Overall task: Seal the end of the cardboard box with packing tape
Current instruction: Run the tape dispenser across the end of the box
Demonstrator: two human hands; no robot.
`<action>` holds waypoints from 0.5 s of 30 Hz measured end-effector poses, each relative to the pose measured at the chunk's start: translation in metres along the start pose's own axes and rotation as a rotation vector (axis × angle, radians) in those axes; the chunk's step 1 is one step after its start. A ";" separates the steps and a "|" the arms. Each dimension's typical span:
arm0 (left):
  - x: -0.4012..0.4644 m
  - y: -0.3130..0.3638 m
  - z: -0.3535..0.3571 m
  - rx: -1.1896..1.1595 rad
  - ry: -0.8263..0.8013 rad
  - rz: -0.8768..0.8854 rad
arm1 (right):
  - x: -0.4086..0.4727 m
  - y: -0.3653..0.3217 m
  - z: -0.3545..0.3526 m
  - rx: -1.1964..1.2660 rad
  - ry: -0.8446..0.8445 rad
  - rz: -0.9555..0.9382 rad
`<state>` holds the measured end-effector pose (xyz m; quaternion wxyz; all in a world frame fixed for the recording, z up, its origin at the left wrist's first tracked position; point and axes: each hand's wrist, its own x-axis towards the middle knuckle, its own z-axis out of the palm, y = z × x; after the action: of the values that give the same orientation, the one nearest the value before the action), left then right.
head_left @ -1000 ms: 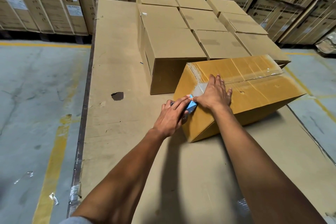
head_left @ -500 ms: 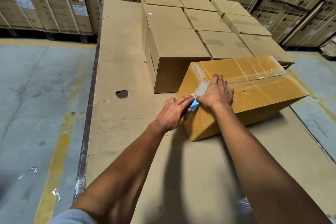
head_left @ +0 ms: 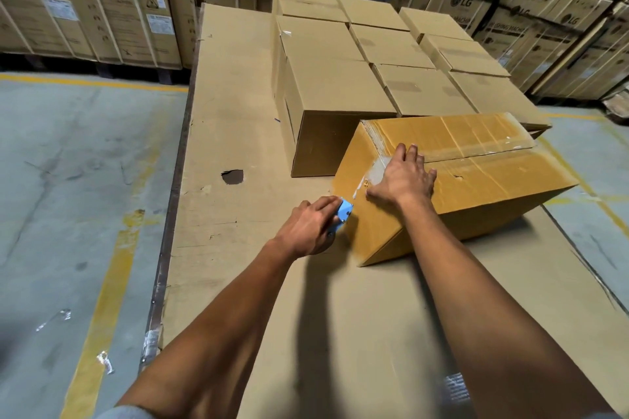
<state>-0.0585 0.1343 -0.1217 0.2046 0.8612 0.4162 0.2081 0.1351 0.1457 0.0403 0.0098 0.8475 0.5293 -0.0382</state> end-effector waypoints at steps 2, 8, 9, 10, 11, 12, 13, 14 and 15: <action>0.003 0.001 -0.002 -0.002 0.054 0.030 | 0.001 0.002 0.001 0.038 -0.006 -0.004; 0.004 0.019 -0.018 -0.147 0.147 -0.022 | -0.002 0.008 0.006 0.104 0.113 -0.035; 0.002 0.021 -0.020 -0.196 0.157 -0.038 | -0.002 0.008 0.006 0.088 0.118 -0.039; 0.000 0.023 -0.022 -0.237 0.165 -0.046 | -0.002 0.006 0.006 0.072 0.120 -0.039; -0.001 0.023 -0.023 -0.272 0.167 -0.051 | -0.002 0.005 0.006 0.057 0.118 -0.035; -0.003 0.023 -0.023 -0.309 0.172 -0.064 | -0.002 0.003 0.006 0.044 0.113 -0.030; -0.004 0.021 -0.022 -0.356 0.180 -0.084 | -0.003 0.002 0.005 0.036 0.107 -0.025; -0.005 0.019 -0.022 -0.398 0.192 -0.107 | -0.003 0.001 0.005 0.032 0.104 -0.021; -0.006 0.016 -0.021 -0.438 0.207 -0.128 | -0.003 0.001 0.005 0.030 0.103 -0.021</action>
<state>-0.0632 0.1239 -0.0973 0.3554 0.7422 0.4337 0.3670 0.1342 0.1426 0.0355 -0.0305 0.8430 0.5371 -0.0026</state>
